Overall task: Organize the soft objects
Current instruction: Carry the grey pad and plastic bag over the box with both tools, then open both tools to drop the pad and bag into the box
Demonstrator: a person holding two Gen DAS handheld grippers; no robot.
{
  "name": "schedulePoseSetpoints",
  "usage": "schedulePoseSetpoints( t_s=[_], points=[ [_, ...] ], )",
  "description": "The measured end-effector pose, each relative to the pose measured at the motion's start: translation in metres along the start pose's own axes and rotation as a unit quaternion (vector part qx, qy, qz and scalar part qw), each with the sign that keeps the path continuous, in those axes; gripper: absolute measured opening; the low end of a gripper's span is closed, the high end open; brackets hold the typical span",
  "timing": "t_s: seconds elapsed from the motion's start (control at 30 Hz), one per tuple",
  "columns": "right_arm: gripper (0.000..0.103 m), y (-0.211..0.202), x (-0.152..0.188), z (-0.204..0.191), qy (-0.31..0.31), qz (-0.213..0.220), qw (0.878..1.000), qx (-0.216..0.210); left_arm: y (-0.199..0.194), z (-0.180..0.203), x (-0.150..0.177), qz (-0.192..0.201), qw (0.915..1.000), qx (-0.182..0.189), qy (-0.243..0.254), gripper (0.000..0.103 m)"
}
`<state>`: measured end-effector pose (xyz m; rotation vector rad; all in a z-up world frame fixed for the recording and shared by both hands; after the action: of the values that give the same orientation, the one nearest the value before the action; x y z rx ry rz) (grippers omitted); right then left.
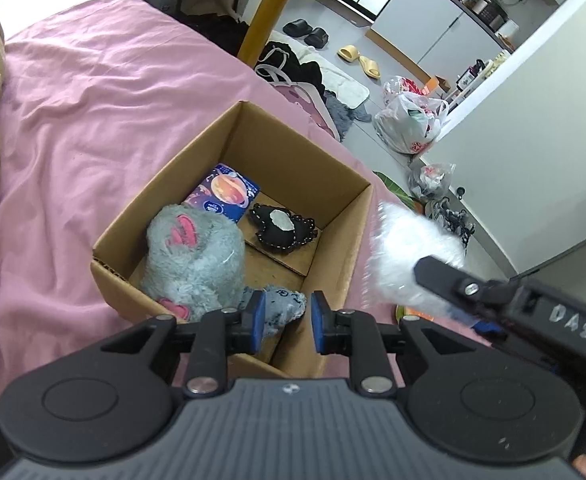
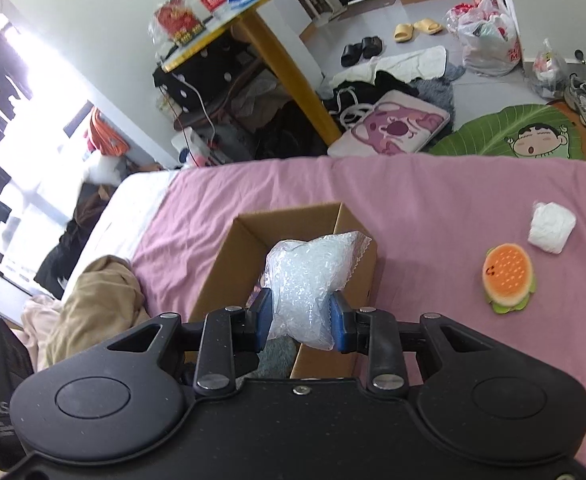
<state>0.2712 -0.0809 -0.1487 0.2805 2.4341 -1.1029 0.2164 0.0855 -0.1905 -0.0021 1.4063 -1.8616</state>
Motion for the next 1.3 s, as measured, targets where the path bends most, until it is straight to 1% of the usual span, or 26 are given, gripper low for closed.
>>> schedulePoseSetpoints(
  t_s=[0.13, 0.23, 0.3, 0.37, 0.4, 0.43, 0.47, 0.53, 0.67, 0.73, 0.97, 1.17, 1.23, 1.3],
  points=[
    [0.030, 0.008, 0.006, -0.007, -0.012, -0.013, 1.000, 0.004, -0.004, -0.006, -0.006, 0.005, 0.9998, -0.005, -0.021, 0.026],
    [0.030, 0.012, 0.008, -0.012, -0.018, -0.020, 1.000, 0.003, -0.009, -0.011, -0.012, 0.015, 0.9994, -0.013, -0.028, 0.034],
    [0.033, 0.014, 0.011, -0.017, -0.024, -0.026, 0.999, -0.005, -0.014, -0.014, -0.018, 0.024, 0.9991, -0.019, -0.031, 0.041],
    [0.035, 0.015, 0.012, -0.021, -0.027, -0.034, 0.999, -0.013, -0.018, -0.017, -0.023, 0.033, 0.9986, -0.028, -0.030, 0.054],
    [0.038, 0.014, 0.013, -0.022, -0.027, -0.036, 0.999, -0.013, -0.019, -0.019, -0.024, 0.037, 0.9984, -0.031, -0.029, 0.056],
    [0.042, 0.013, 0.014, -0.022, -0.025, -0.036, 0.999, -0.017, -0.021, -0.019, -0.026, 0.040, 0.9982, -0.034, -0.028, 0.063],
    [0.043, 0.012, 0.013, -0.023, -0.024, -0.037, 0.999, -0.019, -0.022, -0.020, -0.027, 0.042, 0.9980, -0.037, -0.028, 0.070],
    [0.043, 0.010, 0.012, -0.023, -0.024, -0.035, 0.999, -0.019, -0.024, -0.021, -0.029, 0.047, 0.9975, -0.045, -0.028, 0.078],
    [0.044, 0.004, 0.010, -0.017, -0.015, -0.034, 0.999, -0.013, -0.027, -0.021, -0.031, 0.051, 0.9970, -0.052, -0.026, 0.082],
    [0.048, 0.001, 0.009, -0.013, -0.013, -0.034, 0.999, -0.010, -0.029, -0.019, -0.031, 0.052, 0.9969, -0.055, -0.022, 0.082],
    [0.054, -0.021, 0.004, 0.001, -0.008, -0.023, 1.000, 0.001, -0.034, -0.005, -0.028, 0.052, 0.9971, -0.055, -0.003, 0.084],
    [0.068, -0.036, 0.006, 0.014, -0.018, -0.024, 0.999, 0.014, -0.039, 0.013, -0.023, 0.052, 0.9971, -0.052, 0.017, 0.085],
    [0.077, -0.042, 0.006, 0.018, -0.023, -0.021, 0.999, 0.019, -0.040, 0.022, -0.020, 0.051, 0.9970, -0.047, 0.033, 0.085],
    [0.079, -0.046, 0.004, 0.023, -0.023, -0.019, 0.999, 0.023, -0.042, 0.030, -0.017, 0.053, 0.9965, -0.047, 0.045, 0.086]
  ],
)
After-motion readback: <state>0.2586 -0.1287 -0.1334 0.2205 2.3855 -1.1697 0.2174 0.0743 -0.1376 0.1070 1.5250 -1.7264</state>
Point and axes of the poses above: each gripper's, at about its wrist camera, not at the fingertips, and y roughly the way its jaws point, z to its right, x to its underside, the point moved 8 cm from there along y, roughly the way its jaws point, and after that the axes turned 3 degrees about y, right-handed, at the moved point
